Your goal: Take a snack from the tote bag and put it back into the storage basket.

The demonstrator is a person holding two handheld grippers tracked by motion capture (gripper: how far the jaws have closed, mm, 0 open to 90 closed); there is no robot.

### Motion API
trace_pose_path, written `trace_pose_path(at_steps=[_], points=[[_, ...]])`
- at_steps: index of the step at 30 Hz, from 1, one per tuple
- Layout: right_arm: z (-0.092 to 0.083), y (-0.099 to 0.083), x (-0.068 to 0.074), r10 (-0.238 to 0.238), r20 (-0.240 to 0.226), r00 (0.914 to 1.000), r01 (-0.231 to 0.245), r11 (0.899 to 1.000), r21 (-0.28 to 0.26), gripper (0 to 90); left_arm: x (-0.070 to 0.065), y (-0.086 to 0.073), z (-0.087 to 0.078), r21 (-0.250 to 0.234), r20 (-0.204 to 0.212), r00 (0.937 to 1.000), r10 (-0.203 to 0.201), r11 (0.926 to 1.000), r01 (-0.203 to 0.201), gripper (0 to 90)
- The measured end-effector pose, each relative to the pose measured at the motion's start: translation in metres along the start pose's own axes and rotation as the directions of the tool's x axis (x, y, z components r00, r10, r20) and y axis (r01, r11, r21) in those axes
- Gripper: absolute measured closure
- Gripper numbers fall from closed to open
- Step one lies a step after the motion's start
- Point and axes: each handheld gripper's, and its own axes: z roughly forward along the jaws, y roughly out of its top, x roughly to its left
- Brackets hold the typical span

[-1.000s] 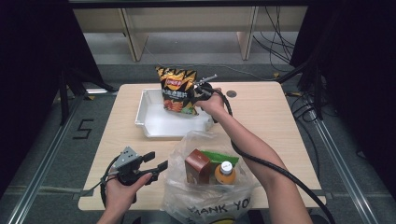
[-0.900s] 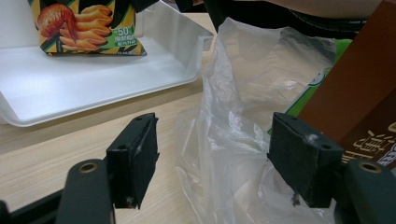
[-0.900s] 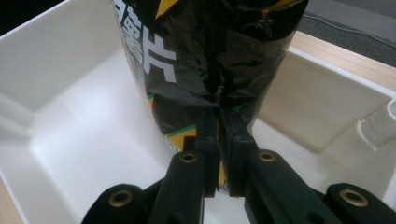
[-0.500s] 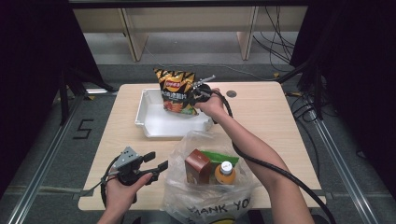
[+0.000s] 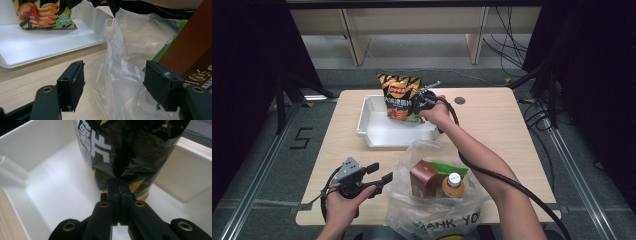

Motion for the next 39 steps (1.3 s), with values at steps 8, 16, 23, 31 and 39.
trace_pose_path(at_steps=[8,16,23,31,39], points=[[0.001,0.008,-0.002,0.025,0.03,0.9992,-0.024,0.999,-0.023,90.0,-0.001,-0.001,0.001,0.003,0.003,1.0,-0.004,1.0,0.004,32.0],[-0.001,0.009,-0.004,0.038,0.05,0.998,-0.037,0.999,-0.011,90.0,-0.001,0.0,0.0,-0.003,0.007,1.0,-0.002,1.0,0.002,31.6],[-0.002,0.009,-0.007,0.024,0.052,0.9984,-0.023,1.0,-0.021,88.9,-0.001,-0.001,0.0,-0.009,0.014,0.9999,-0.006,0.9999,0.006,31.7],[-0.014,0.009,0.001,0.026,0.059,0.9979,-0.024,0.999,-0.021,76.2,-0.001,0.0,-0.001,-0.017,0.008,1.0,-0.006,0.9998,0.006,32.9],[-0.042,0.006,0.004,0.045,0.046,0.9979,-0.044,0.998,-0.036,67.2,-0.002,0.002,-0.002,-0.04,0.016,0.9998,-0.008,0.9992,0.009,32.4]])
